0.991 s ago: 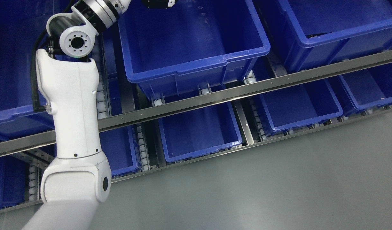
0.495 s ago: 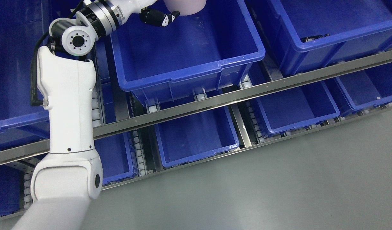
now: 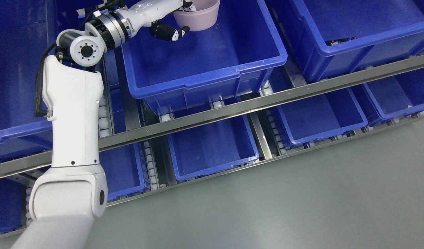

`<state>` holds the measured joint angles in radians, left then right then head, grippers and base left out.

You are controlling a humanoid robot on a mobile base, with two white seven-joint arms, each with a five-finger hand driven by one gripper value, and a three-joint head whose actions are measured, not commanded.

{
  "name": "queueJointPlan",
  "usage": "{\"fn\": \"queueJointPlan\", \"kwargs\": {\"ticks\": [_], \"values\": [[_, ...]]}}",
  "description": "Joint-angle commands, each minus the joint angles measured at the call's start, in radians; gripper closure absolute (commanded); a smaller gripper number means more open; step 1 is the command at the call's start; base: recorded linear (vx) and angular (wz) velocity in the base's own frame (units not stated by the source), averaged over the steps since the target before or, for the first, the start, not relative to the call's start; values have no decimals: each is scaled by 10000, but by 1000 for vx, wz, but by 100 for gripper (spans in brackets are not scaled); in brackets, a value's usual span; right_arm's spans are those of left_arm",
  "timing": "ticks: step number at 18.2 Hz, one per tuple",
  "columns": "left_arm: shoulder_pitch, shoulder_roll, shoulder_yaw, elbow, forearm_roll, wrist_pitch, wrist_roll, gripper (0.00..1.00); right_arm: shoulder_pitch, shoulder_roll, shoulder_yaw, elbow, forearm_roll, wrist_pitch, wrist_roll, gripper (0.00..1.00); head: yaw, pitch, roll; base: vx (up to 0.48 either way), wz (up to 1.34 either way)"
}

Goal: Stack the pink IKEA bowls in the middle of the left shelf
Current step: 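Release the bowls and raise the left hand out of the bin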

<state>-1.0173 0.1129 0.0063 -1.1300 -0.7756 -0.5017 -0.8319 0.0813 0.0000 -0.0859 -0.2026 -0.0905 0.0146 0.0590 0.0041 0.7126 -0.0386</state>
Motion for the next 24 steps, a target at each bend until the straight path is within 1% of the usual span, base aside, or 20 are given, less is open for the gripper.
{"fn": "queueJointPlan", "kwargs": {"ticks": [1, 2, 3, 4, 5, 6, 7, 8, 10, 11, 12, 13, 14, 17, 19, 20, 24], "values": [[187, -314, -2, 287, 117, 16, 51, 46, 0, -174, 0, 1, 0, 7, 24, 0, 0, 0, 0, 0, 0], [141, -559, 151, 271, 132, 46, 51, 39, 0, -174, 0, 1, 0, 7, 9, 0, 0, 0, 0, 0, 0], [126, -667, 395, 226, 147, 47, 81, 35, 0, -174, 0, 1, 0, 7, 24, 0, 0, 0, 0, 0, 0], [95, -775, 853, 195, 269, 62, 172, 29, 0, -174, 0, 1, 0, 7, 24, 0, 0, 0, 0, 0, 0], [80, -954, 1435, 194, 574, 62, 507, 26, 0, -174, 0, 1, 0, 7, 24, 0, 0, 0, 0, 0, 0], [80, -954, 1987, 194, 1154, 62, 1103, 26, 0, -174, 0, 1, 0, 7, 9, 0, 0, 0, 0, 0, 0], [110, -954, 2555, 194, 1980, 123, 1762, 26, 0, -174, 0, 1, 0, 7, 9, 0, 0, 0, 0, 0, 0], [217, -954, 3062, 194, 3112, 427, 2756, 26, 0, -174, 0, 1, 0, 7, 24, 0, 0, 0, 0, 0, 0], [645, -954, 3159, 240, 5520, 827, 5116, 24, 0, -174, 0, 1, 0, 7, 24, 0, 0, 0, 0, 0, 0], [920, -954, 2946, 225, 6747, 1118, 6343, 21, 0, -174, 0, 1, 0, 7, 24, 0, 0, 0, 0, 0, 0], [1242, -954, 2473, 149, 7199, 1622, 7114, 16, 0, -174, 0, 1, 0, 7, 24, 0, 0, 0, 0, 0, 0], [1610, -954, 2134, -216, 7219, 2219, 7471, 5, 0, -174, 0, 1, 0, 7, 24, 0, 0, 0, 0, 0, 0], [1993, -954, 1903, -797, 7234, 2696, 7566, 1, 0, -174, 0, 1, 0, 7, 24, 0, 0, 0, 0, 0, 0], [2685, -954, 1426, -2041, 7250, 3159, 7583, 0, 0, -174, 0, 1, 0, 7, 24, 0, 0, 0, 0, -9, 0], [3100, -954, 1395, -3022, 7265, 3924, 7567, 0, 0, -174, 0, 1, 0, 7, 24, 0, 0, 0, 0, -44, 0], [3284, -954, 1304, -3376, 7265, 4049, 7567, 0, 0, -174, 0, 1, 0, 7, 24, 0, 0, 0, 0, -98, 0], [3622, -954, 981, -3441, 7265, 3959, 7536, 0, 0, -174, 0, 1, 0, 7, 24, 0, 0, 0, 0, -149, 22]]}}
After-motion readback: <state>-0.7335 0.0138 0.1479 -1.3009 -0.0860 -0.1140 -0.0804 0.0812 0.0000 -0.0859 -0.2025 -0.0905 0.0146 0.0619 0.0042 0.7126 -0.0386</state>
